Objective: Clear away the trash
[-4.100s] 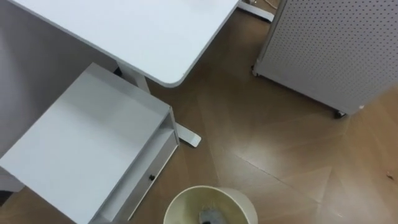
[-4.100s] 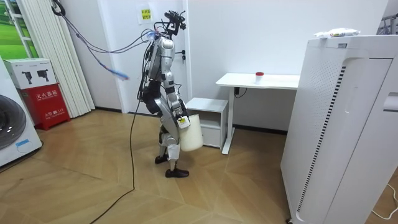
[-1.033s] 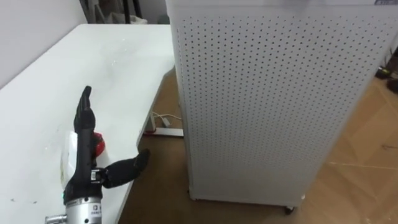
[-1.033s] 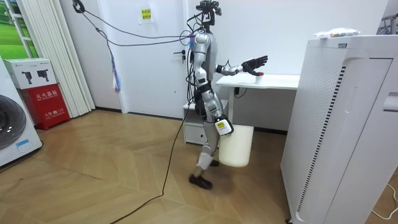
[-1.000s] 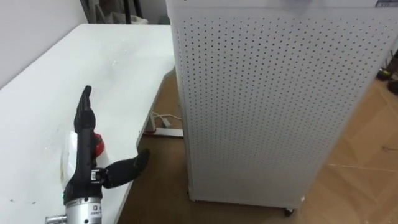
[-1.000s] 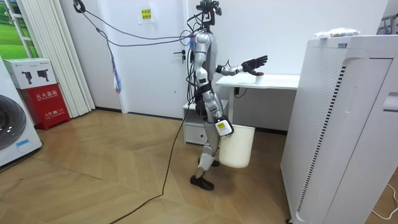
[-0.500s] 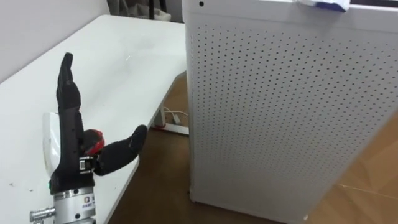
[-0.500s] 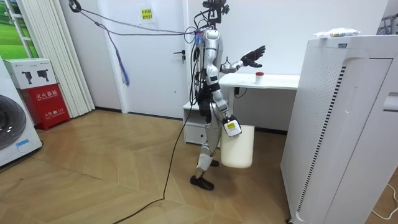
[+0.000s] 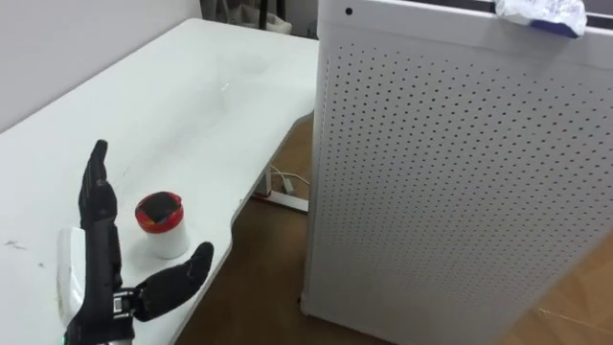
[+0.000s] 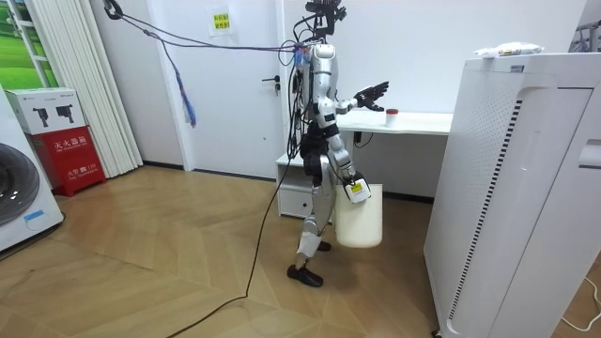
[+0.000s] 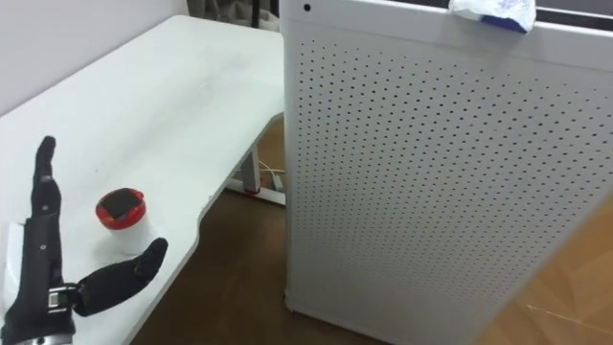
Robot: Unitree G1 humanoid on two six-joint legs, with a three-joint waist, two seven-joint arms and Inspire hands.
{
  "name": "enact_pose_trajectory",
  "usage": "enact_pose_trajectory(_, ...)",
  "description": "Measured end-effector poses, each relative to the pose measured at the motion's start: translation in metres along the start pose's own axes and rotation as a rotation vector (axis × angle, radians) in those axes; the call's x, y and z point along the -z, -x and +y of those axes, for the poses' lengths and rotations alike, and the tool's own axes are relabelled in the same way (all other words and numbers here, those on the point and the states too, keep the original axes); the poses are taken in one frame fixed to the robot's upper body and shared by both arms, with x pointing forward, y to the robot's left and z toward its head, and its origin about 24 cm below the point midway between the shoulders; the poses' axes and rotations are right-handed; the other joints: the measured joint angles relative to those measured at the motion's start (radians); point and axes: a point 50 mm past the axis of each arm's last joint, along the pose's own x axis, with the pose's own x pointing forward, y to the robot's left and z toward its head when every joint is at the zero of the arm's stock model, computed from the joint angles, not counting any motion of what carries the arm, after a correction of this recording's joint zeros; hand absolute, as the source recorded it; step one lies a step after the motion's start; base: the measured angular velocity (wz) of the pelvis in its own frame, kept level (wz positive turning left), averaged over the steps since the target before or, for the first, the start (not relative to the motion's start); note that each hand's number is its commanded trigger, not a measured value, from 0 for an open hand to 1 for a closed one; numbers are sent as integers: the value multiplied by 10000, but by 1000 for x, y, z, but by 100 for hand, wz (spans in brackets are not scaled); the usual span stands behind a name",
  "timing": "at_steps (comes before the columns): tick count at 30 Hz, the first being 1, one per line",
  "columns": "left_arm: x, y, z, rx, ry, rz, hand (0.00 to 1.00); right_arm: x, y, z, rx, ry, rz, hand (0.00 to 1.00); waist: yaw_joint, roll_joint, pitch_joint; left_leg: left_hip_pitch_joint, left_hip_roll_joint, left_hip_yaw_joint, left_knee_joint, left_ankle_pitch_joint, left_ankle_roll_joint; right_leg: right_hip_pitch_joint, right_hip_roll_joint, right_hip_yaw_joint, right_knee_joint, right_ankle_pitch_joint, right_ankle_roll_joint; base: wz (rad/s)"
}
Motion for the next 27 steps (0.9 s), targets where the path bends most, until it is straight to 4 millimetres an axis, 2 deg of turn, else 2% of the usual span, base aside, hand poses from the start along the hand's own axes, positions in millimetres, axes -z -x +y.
enact_pose_trajectory(5,7,3,-1,120,-161,291,0,0,0,0,-73,32,17,100,-1,-60,-5,1,-21,-11,19,3,2,-1,-14,-13,-21,-1,1,0)
enact_pose_trajectory(12,13,6,-2,186,-79,685,0,-1,0,4,-320,226,-29,100,-31,-260,-6,6,-42,12,7,7,9,77,-12,-16,-171,1,1,0)
enact_pose_trajectory(24,27,9,-2,-1,233,1643,0,-5,-1,5,-302,624,-143,100,-243,-251,17,119,-51,27,-113,9,11,238,8,38,-316,24,27,0)
enact_pose_trajectory(27,30,7,-1,-389,968,2187,0,-5,-1,5,-227,729,-113,100,-321,-252,18,180,-44,86,-206,22,20,239,0,42,-317,25,29,-3)
